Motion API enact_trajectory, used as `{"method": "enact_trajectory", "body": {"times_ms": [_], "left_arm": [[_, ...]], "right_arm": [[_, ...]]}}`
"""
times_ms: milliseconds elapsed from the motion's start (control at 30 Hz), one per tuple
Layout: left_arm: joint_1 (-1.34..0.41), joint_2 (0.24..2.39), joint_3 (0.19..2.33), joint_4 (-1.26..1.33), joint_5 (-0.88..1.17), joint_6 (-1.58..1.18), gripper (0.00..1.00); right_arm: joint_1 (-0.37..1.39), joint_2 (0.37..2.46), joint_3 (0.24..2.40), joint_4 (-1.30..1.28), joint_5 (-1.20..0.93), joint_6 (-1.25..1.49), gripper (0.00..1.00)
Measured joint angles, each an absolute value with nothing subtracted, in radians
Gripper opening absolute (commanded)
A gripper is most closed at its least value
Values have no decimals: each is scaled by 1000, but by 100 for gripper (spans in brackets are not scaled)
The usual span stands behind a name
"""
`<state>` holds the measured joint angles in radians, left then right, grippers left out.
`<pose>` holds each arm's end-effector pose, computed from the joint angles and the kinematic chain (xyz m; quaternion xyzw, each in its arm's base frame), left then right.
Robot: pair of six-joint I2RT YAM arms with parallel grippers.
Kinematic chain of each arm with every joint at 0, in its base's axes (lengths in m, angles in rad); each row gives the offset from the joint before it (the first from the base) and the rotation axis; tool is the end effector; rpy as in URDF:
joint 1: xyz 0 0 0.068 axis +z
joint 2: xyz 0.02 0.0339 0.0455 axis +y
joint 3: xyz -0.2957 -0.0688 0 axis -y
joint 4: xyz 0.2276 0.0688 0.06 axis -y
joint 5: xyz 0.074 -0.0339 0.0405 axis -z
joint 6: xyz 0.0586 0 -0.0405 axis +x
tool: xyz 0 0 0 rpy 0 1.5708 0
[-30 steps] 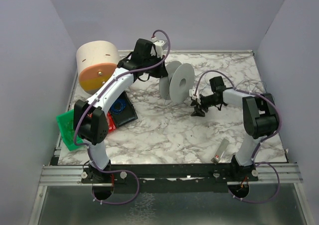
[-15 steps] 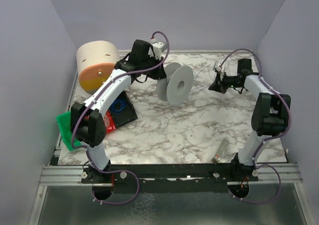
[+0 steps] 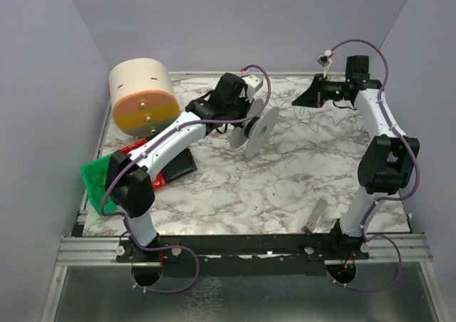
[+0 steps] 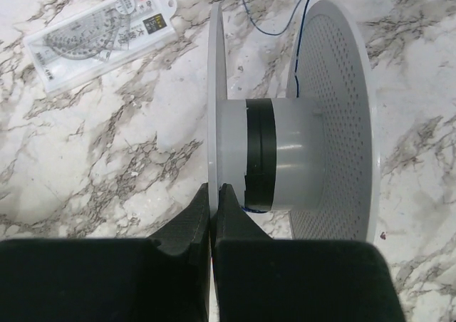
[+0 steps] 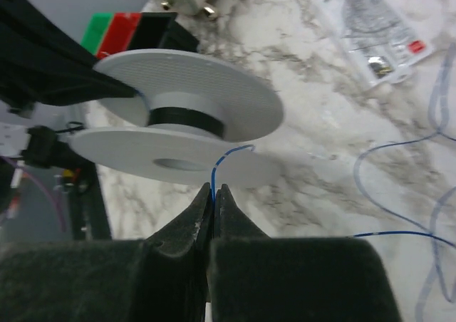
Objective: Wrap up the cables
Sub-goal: Wrap the cable around the cable reel.
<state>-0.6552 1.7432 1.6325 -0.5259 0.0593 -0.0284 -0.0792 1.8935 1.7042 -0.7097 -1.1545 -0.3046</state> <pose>0.3231 -0.2526 0.3605 0.2878 0.8449 -0.1758 0.4152 0.4124 0.0210 0.3336 -0.2677 0.7659 0.4531 0.3694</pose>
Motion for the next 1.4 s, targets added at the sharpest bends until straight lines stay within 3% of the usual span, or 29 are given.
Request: {"method": "enact_trajectory", "body": {"times_ms": [233,533,867,1000,1400], "left_arm": [[-685,1756,1624,-513,-114,-27,0],[-736,1799,1626,-495,-238,-23,0],[-733,1831,1700,-498,-275,-109,0],[-695,1832,1732,-524,-198,-143,0],[-482,1825,1861,-566,293,-250,0]], "right_arm": [[35,1776,1562,-545,-1283,6,0],[99,1714,1303,4,-1394,508,1],[268,1708,1234,5,-1392,414,1],[274,1697,1164,3,-1383,365,1],[293,1647,1005,115,-1248,290,1]]}}
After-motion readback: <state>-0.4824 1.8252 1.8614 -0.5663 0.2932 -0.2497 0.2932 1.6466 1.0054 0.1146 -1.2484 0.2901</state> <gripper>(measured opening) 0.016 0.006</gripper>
